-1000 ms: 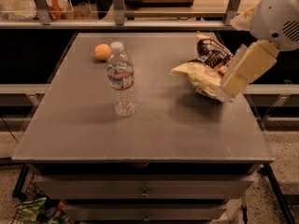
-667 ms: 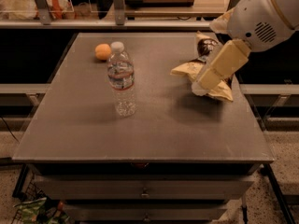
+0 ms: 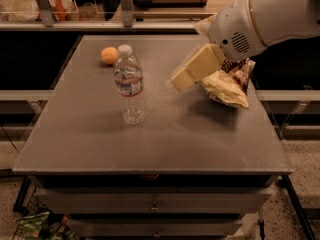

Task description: Pick water bottle

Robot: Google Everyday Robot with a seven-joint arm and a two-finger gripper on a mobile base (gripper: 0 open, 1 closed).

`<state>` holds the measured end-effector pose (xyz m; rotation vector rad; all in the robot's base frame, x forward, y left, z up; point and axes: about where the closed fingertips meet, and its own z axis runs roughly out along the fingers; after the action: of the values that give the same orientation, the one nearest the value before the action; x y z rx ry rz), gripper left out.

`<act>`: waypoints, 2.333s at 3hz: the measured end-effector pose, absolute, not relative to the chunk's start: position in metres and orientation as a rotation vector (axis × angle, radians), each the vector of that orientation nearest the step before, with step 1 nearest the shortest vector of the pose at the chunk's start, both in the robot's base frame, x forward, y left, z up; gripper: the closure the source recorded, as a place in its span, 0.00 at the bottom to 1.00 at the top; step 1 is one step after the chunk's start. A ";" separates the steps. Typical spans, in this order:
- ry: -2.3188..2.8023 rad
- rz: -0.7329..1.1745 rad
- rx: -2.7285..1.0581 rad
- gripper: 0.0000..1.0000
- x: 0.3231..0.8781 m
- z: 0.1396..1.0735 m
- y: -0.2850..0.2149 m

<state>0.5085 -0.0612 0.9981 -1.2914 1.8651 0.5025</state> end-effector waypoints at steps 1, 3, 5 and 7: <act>1.800 0.531 -1.228 0.00 0.513 1.004 -0.046; 1.712 0.620 -1.211 0.00 0.523 1.002 -0.012; 1.675 0.652 -1.226 0.00 0.536 0.985 0.018; 1.684 0.677 -1.218 0.00 0.544 0.961 0.033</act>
Offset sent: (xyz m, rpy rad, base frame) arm 0.0175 0.0414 0.0108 0.2204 -0.0861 0.0056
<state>0.5439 0.0331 0.9608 -1.2181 1.6839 0.6772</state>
